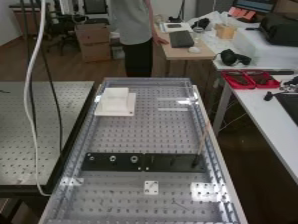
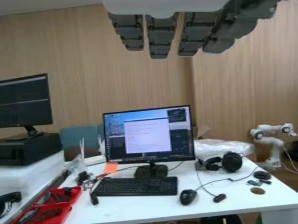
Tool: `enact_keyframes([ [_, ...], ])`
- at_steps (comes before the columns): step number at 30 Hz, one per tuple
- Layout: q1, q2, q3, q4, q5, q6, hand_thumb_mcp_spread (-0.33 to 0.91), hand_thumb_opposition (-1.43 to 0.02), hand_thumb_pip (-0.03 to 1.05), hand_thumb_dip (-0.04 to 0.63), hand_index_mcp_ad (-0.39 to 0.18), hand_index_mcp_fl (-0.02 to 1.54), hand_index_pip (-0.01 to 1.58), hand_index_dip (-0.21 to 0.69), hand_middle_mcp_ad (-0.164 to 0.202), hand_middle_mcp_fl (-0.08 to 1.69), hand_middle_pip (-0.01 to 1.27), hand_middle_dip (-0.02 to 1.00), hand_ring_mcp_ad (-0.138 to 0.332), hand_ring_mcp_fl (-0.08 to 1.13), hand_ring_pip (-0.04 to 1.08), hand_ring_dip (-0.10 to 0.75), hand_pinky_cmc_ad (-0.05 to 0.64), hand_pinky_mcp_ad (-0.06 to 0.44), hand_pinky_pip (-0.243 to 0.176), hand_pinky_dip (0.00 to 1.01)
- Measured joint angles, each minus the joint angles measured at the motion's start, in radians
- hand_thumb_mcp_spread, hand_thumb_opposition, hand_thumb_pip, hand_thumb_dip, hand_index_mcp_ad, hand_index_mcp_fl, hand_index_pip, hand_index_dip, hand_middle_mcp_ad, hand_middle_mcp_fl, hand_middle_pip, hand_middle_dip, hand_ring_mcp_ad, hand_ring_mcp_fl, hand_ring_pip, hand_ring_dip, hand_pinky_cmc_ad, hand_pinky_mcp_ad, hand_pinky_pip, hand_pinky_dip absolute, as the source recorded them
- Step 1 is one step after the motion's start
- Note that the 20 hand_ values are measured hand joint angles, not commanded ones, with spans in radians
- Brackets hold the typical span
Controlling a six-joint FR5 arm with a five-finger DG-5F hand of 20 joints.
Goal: Grab the paper clip and place it in the clear container
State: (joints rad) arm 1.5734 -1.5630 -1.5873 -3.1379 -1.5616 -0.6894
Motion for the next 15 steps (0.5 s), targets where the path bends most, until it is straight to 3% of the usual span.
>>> enact_keyframes([
  [4,0.0,0.003,-0.006,0.004,0.001,0.0,0.0,0.01,0.02,0.005,0.0,-0.01,0.01,0.016,0.01,0.01,0.01,0.03,0.07,0.0,0.01,0.016,0.051,0.051,-0.01,0.01],
  [6,0.001,0.003,-0.008,0.005,0.001,0.001,0.07,-0.08,0.11,0.0,0.0,-0.01,0.01,0.016,0.007,0.01,0.02,0.02,0.065,0.0,0.01,0.019,0.047,0.051,-0.01,0.05],
  [7,0.001,0.003,-0.009,0.006,0.001,0.001,0.15,-0.19,0.22,0.024,0.0,-0.01,0.01,0.016,0.003,0.01,0.04,0.03,0.065,0.0,0.02,0.024,0.066,0.068,-0.012,0.12],
  [8,0.001,0.004,-0.01,0.007,0.001,0.001,0.19,-0.26,0.25,0.024,-0.002,-0.01,0.02,0.021,0.003,0.0,0.05,0.05,0.063,0.0,0.02,0.028,0.08,0.08,-0.012,0.17],
  [12,0.0,0.004,-0.012,0.01,-0.001,0.003,0.24,-0.5,0.25,0.024,-0.007,-0.01,0.05,0.049,0.002,0.0,0.08,0.1,0.093,0.0,0.04,0.059,0.215,0.208,-0.044,0.32],
  [15,-0.001,0.004,-0.012,0.01,-0.003,0.005,0.26,-0.58,0.25,0.024,-0.007,-0.01,0.05,0.063,0.002,0.0,0.09,0.13,0.113,0.0,0.07,0.077,0.284,0.244,-0.063,0.38],
])
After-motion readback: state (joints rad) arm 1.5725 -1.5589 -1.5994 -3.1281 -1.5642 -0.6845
